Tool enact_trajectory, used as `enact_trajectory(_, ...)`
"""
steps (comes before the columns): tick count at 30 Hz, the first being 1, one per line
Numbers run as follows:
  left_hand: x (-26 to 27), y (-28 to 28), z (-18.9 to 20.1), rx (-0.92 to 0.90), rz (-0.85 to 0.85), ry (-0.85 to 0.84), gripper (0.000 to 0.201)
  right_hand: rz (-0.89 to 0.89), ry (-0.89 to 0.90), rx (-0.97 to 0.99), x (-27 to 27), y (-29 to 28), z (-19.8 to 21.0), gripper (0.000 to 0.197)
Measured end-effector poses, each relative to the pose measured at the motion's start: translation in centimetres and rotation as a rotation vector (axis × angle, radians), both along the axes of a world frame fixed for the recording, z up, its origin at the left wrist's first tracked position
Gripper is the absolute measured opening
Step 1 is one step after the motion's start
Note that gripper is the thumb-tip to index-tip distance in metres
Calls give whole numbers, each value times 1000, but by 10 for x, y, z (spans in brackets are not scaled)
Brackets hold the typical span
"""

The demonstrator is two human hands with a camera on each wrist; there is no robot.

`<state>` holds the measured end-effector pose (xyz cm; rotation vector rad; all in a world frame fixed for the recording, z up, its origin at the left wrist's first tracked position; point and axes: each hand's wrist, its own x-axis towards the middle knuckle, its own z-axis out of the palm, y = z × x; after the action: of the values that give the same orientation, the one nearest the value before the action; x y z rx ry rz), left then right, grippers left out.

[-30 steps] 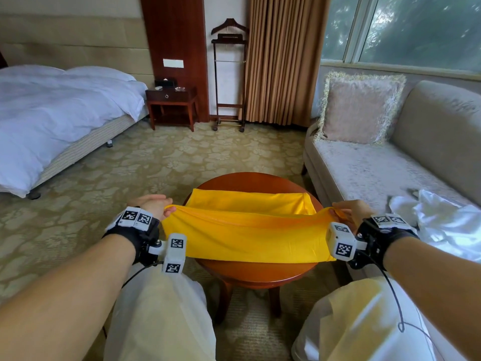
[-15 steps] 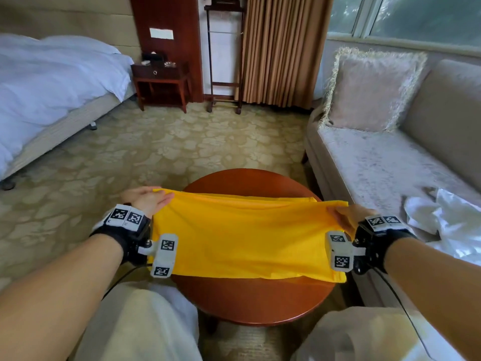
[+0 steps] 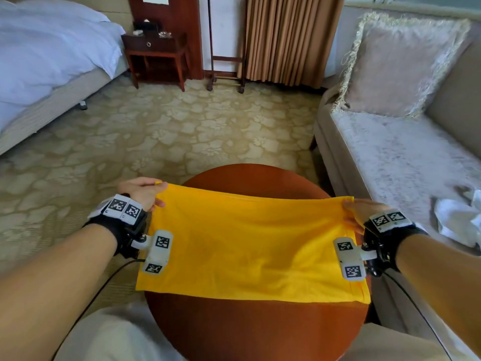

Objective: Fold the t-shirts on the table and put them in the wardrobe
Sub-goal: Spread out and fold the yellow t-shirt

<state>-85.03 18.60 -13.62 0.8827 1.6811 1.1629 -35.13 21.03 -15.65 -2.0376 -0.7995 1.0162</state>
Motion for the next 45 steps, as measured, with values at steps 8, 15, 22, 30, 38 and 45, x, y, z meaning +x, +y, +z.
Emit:
enact_trajectory(8,9,21,-28,-91,67,-67,33,146,-60,-185,-11,11,-6,39)
enact_trajectory(15,18,-10,-9,-60,-2,80,44,36,-255,-169,-47,-24,28,17)
enact_trajectory(22,71,-65,-7,-155,-410,450,34,541,-649,-317,-96,-89,29,73)
enact_trajectory(30,74,-90,-18,-419,-754,965,95,774,-785,-457,-86,-126,-21,84)
enact_trajectory(38,81,-83,-9,-584,-775,995,103,615,-922,-378,-105,-86,12,77)
enact_trajectory(45,81,-69,39,-527,-641,857,49,567,-774,-356,-161,-91,44,60)
